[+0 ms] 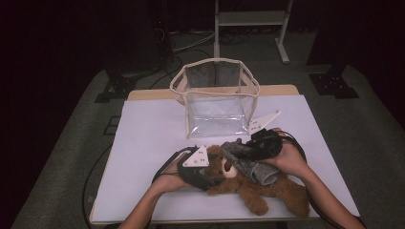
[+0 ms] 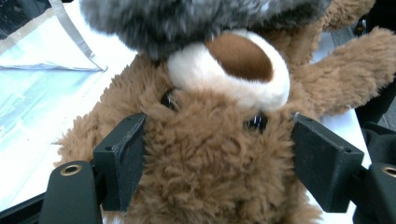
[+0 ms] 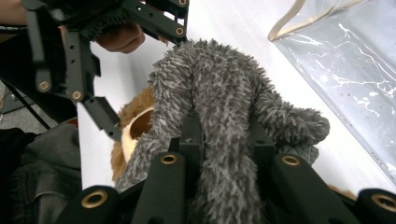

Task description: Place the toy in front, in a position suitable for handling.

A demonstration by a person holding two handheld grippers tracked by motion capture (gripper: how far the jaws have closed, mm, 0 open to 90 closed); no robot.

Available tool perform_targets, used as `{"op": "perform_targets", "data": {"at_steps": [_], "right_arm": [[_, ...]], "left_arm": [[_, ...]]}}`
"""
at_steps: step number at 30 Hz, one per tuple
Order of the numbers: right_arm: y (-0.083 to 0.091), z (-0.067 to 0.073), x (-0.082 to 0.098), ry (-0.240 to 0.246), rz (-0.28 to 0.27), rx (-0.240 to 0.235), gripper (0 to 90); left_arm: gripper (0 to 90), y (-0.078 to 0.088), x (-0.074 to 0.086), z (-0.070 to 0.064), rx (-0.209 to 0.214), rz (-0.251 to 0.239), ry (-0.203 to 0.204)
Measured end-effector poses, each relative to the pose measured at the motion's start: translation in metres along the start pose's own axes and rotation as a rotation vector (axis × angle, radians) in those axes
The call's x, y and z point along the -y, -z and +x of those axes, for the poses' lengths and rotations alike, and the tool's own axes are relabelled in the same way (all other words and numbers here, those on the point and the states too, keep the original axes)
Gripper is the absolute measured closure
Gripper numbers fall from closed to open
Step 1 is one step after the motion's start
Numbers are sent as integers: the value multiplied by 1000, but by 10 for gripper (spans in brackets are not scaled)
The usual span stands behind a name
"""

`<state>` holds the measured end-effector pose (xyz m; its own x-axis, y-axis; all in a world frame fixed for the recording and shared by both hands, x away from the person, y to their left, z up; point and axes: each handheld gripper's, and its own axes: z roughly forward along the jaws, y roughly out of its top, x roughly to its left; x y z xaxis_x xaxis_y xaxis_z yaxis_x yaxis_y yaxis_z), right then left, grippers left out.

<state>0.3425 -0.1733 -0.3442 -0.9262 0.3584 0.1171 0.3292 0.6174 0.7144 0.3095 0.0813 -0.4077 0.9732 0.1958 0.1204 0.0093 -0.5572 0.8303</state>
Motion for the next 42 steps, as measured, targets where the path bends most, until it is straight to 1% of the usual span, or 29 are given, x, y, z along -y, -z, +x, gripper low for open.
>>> {"op": "perform_targets", "data": {"at_steps": [3, 4, 6, 8, 10, 12, 13, 15, 16, 17, 18, 19, 21, 22, 23, 27, 31, 34, 37, 39, 40, 42], "right_arm": [[12, -2, 4, -2, -6, 22, 730], [18, -3, 6, -10, -8, 30, 728], [27, -5, 10, -16, -7, 49, 727], [38, -8, 17, -32, -1, 76, 727], [40, -10, 22, -43, 9, 84, 726], [36, -11, 27, -48, 22, 76, 727], [32, -10, 28, -51, 27, 65, 727], [22, -8, 30, -56, 27, 37, 728], [18, -8, 31, -55, 24, 20, 729], [10, -6, 30, -52, 22, -2, 729], [5, -3, 28, -48, 28, -13, 729], [1, 0, 26, -37, 31, -20, 729], [-4, 6, 21, -10, 44, -16, 729], [-4, 7, 20, -1, 50, -9, 728], [-2, 8, 19, -3, 52, -6, 728], [14, 4, 23, -10, 25, 4, 727], [42, 2, 28, -20, -6, 51, 724], [66, -2, 35, -32, -27, 92, 723], [82, -4, 42, -50, -26, 121, 723], [86, -4, 46, -58, -28, 126, 723], [86, -4, 47, -58, -21, 127, 723], [77, -4, 48, -59, -10, 107, 724]], "left_arm": [[241, 1, 1, -1, 5, 2, -9], [241, 1, 2, 0, 6, 3, -12], [241, 1, 2, 0, 9, 0, -9], [241, 1, 2, 1, 10, -3, -7], [240, 1, 2, 1, 9, -5, -6], [239, 1, 1, 1, 8, -11, -1], [239, 2, 0, 2, 7, -8, -9], [239, 4, -3, 2, 0, -20, -4], [238, 6, -6, 1, -8, -36, -5], [231, 6, -8, 0, -7, -50, -4], [219, 5, -10, -1, 1, -58, -6], [214, 4, -11, -2, 11, -56, -11], [206, 0, -9, -4, 20, -34, -28], [207, -1, -7, -5, 23, -31, -28], [209, -2, -6, -5, 25, -26, -31], [213, -3, -4, -6, 26, -22, -32], [215, -3, -3, -5, 27, -21, -29], [216, -2, -3, -4, 30, -13, -29], [217, -1, -3, -3, 29, -10, -29], [217, -1, -3, -4, 30, -9, -29], [217, -1, -3, -4, 29, -8, -29], [217, 0, -4, -4, 28, -16, -22]]}}
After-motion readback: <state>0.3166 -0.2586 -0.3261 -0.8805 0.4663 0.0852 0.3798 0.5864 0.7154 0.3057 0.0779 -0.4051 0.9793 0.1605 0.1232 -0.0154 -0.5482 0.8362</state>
